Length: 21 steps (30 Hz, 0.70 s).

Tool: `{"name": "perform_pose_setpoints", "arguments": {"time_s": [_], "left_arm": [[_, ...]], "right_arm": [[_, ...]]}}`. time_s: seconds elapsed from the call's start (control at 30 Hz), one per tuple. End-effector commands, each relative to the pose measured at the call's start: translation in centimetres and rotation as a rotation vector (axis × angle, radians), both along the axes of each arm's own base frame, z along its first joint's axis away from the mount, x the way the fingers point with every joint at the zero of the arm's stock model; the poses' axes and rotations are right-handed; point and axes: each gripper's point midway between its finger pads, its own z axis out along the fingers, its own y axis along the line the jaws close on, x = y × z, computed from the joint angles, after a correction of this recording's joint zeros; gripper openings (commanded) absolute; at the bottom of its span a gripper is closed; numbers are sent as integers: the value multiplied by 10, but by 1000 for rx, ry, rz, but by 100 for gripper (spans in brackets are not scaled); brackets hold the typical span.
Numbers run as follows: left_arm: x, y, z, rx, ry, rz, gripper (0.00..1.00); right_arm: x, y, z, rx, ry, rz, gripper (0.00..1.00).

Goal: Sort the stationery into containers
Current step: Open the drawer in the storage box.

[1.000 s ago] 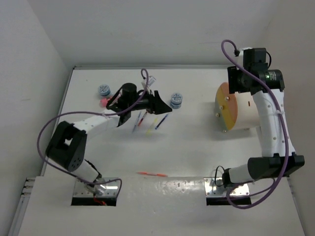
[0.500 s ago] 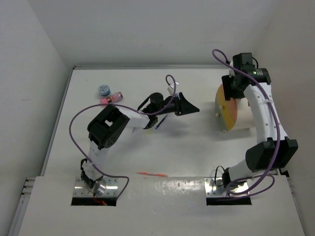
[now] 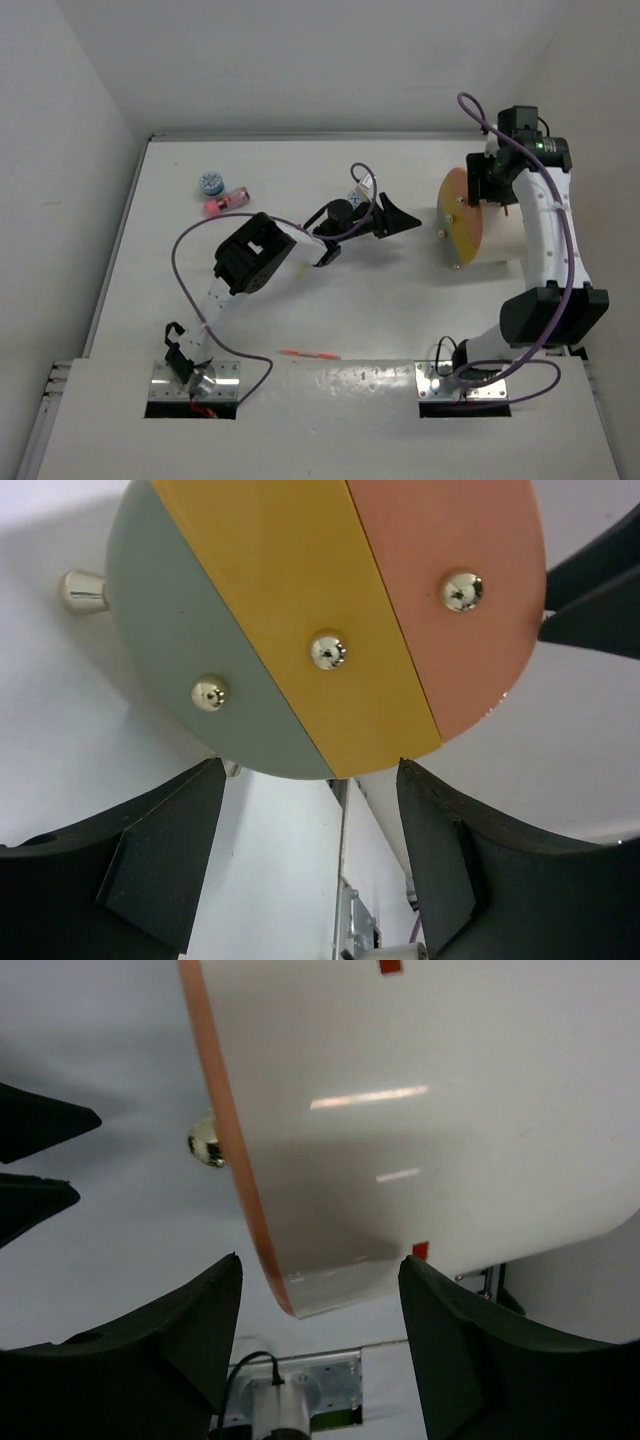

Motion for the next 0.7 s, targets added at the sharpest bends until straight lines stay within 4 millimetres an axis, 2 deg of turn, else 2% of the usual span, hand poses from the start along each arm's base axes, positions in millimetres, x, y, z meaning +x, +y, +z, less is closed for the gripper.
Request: {"name": "perform_pose_setpoints", "arguments": {"time_s": [0.0,0.07,0.2,0.47,0.67], "left_arm": [[-2,-9,39,-104,-89,5,76],[-1,-10,36,-100,-89,6,75],[0,-11,31,-89,-88,9,76],[3,-14,30,-87,-102,8,76],[5,-18,25,-80,-103,1,76]], "right_arm": [[-24,-3,7,95,3,-55,65],[-31,1,5,144,-8,-48,69],[-32,12,1,201,-39,-25,70],[-27,7,-20,203,-61,-16,69],[-22,-1,-14,141,-108,27,71]]}}
